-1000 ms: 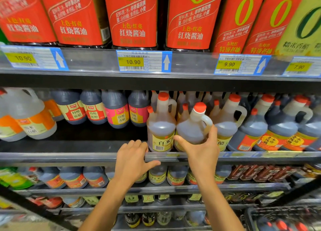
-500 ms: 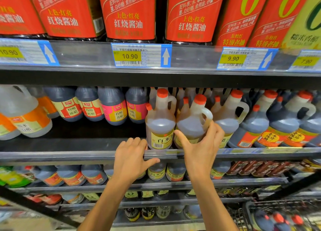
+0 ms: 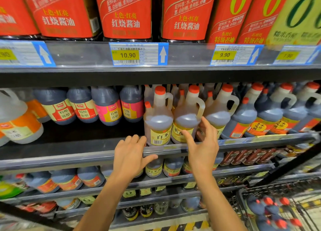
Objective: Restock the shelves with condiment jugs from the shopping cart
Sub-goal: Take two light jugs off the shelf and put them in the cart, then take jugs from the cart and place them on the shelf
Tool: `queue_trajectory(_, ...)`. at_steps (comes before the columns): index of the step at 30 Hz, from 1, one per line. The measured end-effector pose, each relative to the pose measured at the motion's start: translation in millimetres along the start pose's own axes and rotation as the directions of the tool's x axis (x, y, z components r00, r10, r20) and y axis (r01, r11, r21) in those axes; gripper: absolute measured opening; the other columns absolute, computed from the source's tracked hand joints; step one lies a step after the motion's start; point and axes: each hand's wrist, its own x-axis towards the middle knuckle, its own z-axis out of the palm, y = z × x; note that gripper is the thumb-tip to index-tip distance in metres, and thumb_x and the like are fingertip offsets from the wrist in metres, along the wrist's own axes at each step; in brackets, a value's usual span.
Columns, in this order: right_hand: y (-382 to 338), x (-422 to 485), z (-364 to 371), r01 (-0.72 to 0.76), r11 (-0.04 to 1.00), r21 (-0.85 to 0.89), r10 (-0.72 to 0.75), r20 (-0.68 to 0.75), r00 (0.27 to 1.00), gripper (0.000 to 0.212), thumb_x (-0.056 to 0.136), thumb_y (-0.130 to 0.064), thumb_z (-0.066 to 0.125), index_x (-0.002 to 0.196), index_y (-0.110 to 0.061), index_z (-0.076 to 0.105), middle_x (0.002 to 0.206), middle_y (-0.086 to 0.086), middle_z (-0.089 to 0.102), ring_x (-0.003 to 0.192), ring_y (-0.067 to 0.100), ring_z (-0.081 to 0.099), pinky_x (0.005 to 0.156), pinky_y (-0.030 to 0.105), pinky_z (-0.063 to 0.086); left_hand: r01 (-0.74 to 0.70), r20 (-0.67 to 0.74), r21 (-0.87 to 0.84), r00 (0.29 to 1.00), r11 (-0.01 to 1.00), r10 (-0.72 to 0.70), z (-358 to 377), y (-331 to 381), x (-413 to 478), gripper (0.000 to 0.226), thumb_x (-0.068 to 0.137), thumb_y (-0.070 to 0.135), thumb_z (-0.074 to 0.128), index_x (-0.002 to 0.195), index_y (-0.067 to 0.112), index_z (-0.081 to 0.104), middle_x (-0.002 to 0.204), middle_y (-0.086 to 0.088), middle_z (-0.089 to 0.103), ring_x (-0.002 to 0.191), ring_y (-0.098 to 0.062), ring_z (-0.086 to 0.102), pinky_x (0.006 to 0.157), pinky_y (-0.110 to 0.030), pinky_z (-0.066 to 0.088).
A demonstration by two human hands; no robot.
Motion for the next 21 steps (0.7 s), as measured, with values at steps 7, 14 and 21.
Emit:
queue_trajectory(7,12.6,-2.8,-16.8,0.074,0.946,-0.315,-0.012,0.195,0.981,0.047,0.098,-0.028,0.066,0.142,-0.016,0.054,0.133,-0.001,0.061,0.123,0.017,0.057,0.101,0.033,0.05,-0.023,0.062,-0.006,0.998,1.0,0.023,-3.0,-1.8,-0.1,0.05,0.075,0.069,0.067,0.084,0.02,0.058,0.076,0.002,0.055,0.073,-0.024,0.056,0.058,-0.035,0.036)
queue_trajectory(14,15.7,-25.3,-71.1,0.371,0.712,-0.597,-0.074,0.462,0.884,0.028,0.095,-0.024,0.064,0.12,-0.013,0.068,0.109,0.005,0.07,0.104,0.027,0.065,0.082,0.041,0.056,-0.029,-0.044,-0.114,0.999,0.993,0.025,-41.9,28.0,-24.5,0.02,0.081,0.029,0.072,0.094,0.016,0.065,0.089,-0.004,0.06,0.079,-0.03,0.057,0.066,-0.04,0.044)
queue_trajectory(21,56.3,-89.0,-198.4,0.257,0.649,-0.716,0.223,0.502,0.835,0.031,0.103,-0.036,0.047,0.127,-0.019,0.058,0.119,0.004,0.063,0.106,0.027,0.061,0.078,0.038,0.05,-0.11,0.307,-0.204,0.936,0.973,0.171,-35.1,153.9,-92.8,0.024,0.096,0.042,0.052,0.113,0.025,0.058,0.114,0.002,0.057,0.102,-0.022,0.059,0.078,-0.037,0.05)
